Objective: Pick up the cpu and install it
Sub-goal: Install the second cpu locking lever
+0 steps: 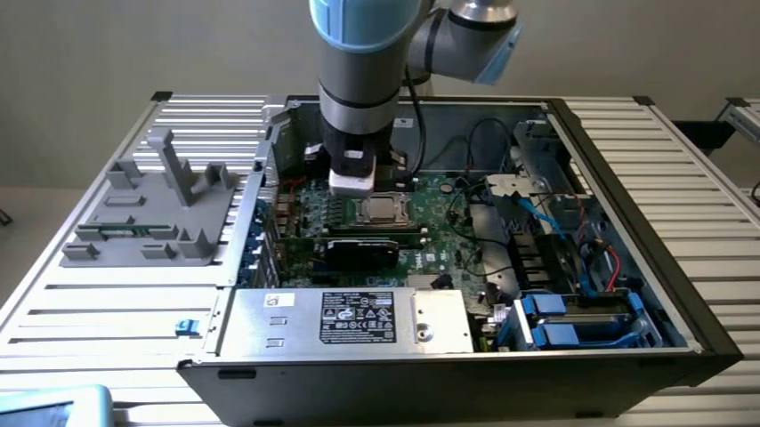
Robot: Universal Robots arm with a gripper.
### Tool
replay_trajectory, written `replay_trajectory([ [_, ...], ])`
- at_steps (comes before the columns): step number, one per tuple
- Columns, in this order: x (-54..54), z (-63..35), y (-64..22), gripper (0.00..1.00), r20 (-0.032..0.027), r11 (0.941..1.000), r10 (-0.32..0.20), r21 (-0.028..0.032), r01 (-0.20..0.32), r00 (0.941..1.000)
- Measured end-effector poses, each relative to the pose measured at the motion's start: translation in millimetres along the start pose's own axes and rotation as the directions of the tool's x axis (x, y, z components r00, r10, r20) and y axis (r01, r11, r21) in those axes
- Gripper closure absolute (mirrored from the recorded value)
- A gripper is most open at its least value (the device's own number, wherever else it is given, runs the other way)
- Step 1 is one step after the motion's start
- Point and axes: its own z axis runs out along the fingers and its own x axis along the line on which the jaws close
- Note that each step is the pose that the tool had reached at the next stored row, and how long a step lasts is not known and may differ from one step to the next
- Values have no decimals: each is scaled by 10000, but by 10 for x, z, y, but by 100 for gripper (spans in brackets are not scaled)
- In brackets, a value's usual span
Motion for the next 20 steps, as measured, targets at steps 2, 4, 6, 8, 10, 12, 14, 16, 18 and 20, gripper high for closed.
replay_trajectory([
  [2, -2, 9, -28, 89, -47, 9993, 11, -369, -13, 10000],
  [4, -5, 19, -69, 89, -149, 9984, -10, -571, 1, 9999],
  [6, -10, 27, -118, 89, -274, 9975, -44, -700, 25, 9996],
  [8, -16, 24, -179, 89, -393, 9970, -80, -769, 50, 9992],
  [10, -5, -19, -228, 89, -432, 9969, -94, -783, 60, 9990],
  [12, 8, -68, -274, 89, -469, 9969, -106, -779, 69, 9988],
  [14, 31, -108, -299, 89, -503, 9969, -118, -777, 78, 9987],
  [16, 49, -133, -324, 89, -552, 9970, -132, -774, 90, 9984],
  [18, 55, -137, -354, 89, -608, 9965, -151, -827, 101, 9980],
  [20, 56, -134, -391, 89, -668, 9952, -171, -969, 105, 9976],
])
